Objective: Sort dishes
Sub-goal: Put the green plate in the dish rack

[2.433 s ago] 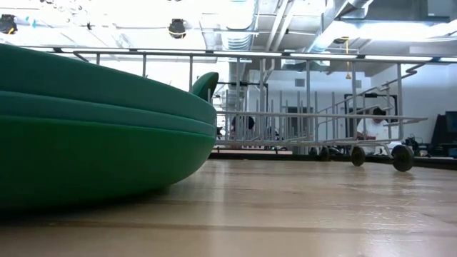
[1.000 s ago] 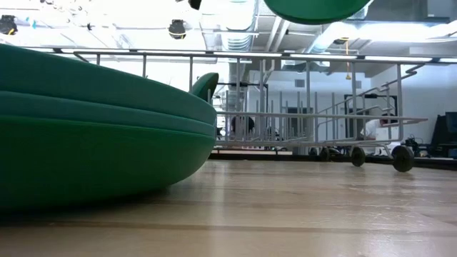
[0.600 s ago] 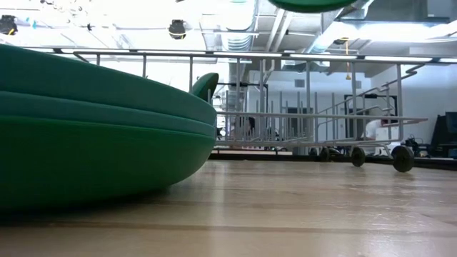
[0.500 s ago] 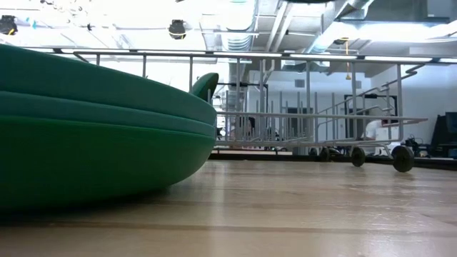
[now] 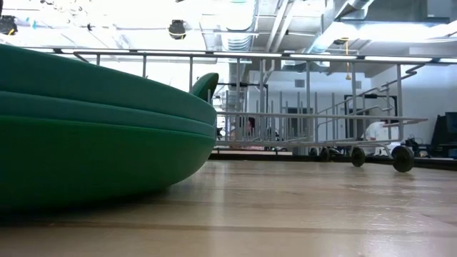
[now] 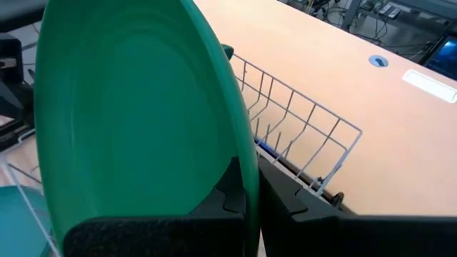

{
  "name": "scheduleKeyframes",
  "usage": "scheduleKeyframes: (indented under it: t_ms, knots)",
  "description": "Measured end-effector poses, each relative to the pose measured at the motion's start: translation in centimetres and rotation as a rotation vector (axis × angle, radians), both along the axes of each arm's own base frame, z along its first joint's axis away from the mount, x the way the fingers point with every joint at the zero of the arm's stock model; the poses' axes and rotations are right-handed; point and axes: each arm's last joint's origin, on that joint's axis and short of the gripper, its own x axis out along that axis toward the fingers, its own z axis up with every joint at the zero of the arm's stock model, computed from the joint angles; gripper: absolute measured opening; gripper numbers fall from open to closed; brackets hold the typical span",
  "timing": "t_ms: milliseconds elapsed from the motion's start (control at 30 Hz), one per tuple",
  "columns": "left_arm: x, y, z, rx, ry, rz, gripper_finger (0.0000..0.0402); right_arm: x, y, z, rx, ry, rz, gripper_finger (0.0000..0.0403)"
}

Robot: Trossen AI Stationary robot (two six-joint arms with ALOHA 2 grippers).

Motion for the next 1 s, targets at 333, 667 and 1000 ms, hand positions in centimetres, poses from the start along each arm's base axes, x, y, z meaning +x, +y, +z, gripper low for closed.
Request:
scheduleKeyframes:
  t_ms: [333,667,1000]
  knots:
    - [-0.2,-0.3,0.1,-0.012,-0.005,0.013,0.0236,0.0,0.0,0.0,0.001,-0.001,0.002,0.0017]
    - [-1.9,-0.5,1.1,0.019,0.063,0.211,0.0216,0.0,0.0,0.0,0.000,0.000,0.003,0.0017]
    - [-1.7,2.3,0.6,-0.008,0.093,0.237,0.0216,0.8,-0.1,-0.2,0.005,0.017,0.004,0.0017]
